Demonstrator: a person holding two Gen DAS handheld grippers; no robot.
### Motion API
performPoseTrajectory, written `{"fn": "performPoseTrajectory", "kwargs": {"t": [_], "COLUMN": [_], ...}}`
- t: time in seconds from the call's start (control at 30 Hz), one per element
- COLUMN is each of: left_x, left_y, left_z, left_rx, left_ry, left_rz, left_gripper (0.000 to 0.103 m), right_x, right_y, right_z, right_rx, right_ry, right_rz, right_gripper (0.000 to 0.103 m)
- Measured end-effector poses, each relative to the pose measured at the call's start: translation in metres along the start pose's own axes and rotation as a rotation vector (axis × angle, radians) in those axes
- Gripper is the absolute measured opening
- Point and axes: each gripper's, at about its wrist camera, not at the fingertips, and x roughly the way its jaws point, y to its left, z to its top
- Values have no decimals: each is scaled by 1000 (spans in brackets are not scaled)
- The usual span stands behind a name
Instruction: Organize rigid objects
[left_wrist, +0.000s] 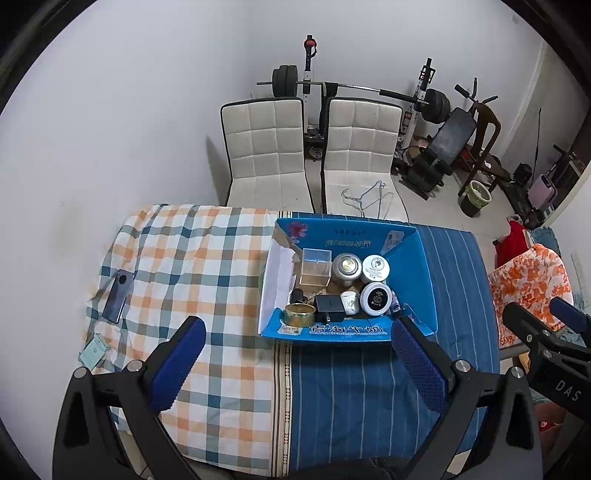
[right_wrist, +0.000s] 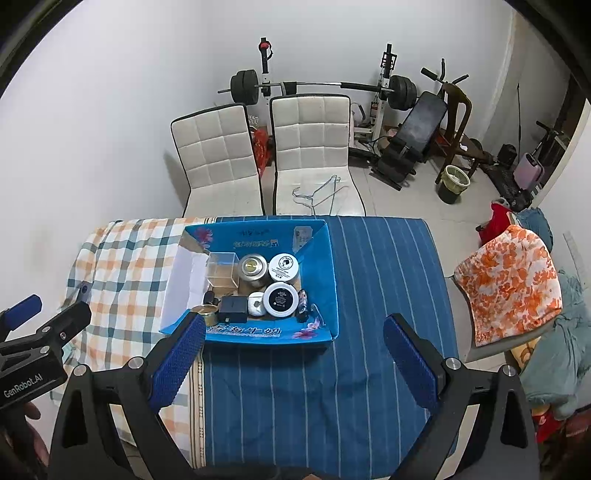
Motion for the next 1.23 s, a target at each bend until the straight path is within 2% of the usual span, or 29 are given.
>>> {"fn": "performPoseTrajectory", "kwargs": {"t": [0.7,1.23], "left_x": [-4,5], "left_y": [0,-2], "left_z": [2,-3], "left_rx": [-9,1], "left_ry": [-7,17], "left_rz": [5,1], "left_gripper": [103,103], "right_x": [-11,1], "right_y": [-9,-5], "right_z": [1,-9], "right_rx": [-1,-1], "right_ry": [-15,10], "right_rz": [5,2], "right_gripper": [99,99]}}
